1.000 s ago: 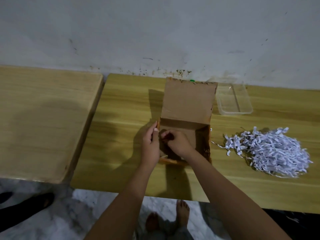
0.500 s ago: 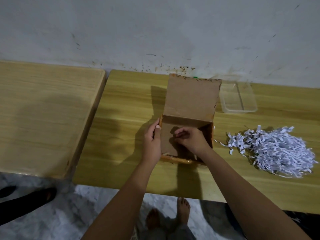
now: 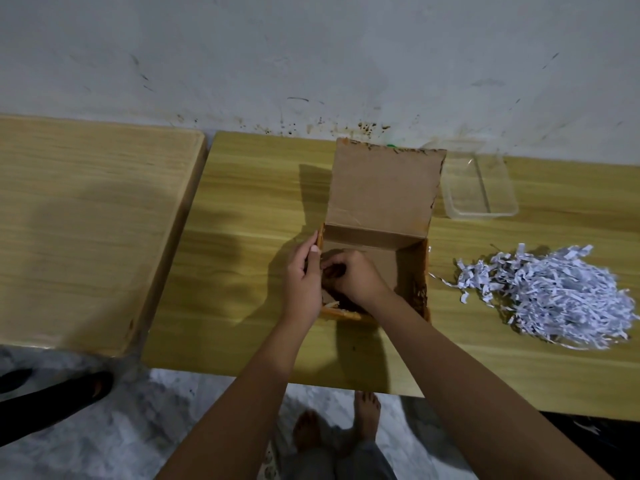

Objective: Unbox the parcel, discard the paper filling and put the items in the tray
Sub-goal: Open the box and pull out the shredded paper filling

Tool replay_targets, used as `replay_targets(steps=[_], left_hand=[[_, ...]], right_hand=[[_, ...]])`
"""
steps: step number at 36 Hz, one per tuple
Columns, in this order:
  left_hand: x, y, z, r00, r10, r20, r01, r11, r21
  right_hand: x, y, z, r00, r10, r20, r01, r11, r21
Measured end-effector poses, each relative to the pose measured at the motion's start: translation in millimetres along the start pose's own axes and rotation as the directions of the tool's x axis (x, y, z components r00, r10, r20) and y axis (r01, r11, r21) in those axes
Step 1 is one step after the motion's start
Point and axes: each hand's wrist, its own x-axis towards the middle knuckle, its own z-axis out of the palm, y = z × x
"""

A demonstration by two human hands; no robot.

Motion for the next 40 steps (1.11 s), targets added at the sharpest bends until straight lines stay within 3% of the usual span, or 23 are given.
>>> replay_targets(steps=[7, 24, 30, 35, 40], left_hand=[[0, 1, -1, 1.000, 0.007, 0.008, -0.007, 1.000, 0.008], [1, 0, 0, 1.000, 0.004, 0.001, -0.004, 1.000, -0.015], [0, 4, -1, 1.000, -0.005, 0.012, 0.004, 0.998, 0.065], [1, 23, 1, 1.000, -0.001, -0.020, 0.006, 0.962, 0.274], [7, 47, 3, 0.993, 0.032, -0.117, 0.012, 0.933, 0.359]], right_hand=[[6, 1, 1, 0.999, -0.024, -0.023, 0.024, 0.999, 0.023], [12, 2, 4, 0.996, -0.027, 0.089, 0.029, 0.999, -0.030], [6, -5, -4, 0.991, -0.017, 0.130, 0.025, 0.998, -0.055], [-18, -5, -21, 1.000, 0.011, 0.026, -0.011, 1.000, 0.003], [-47, -2, -63, 0.989, 0.042, -0.138, -0.032, 0.997, 0.075]])
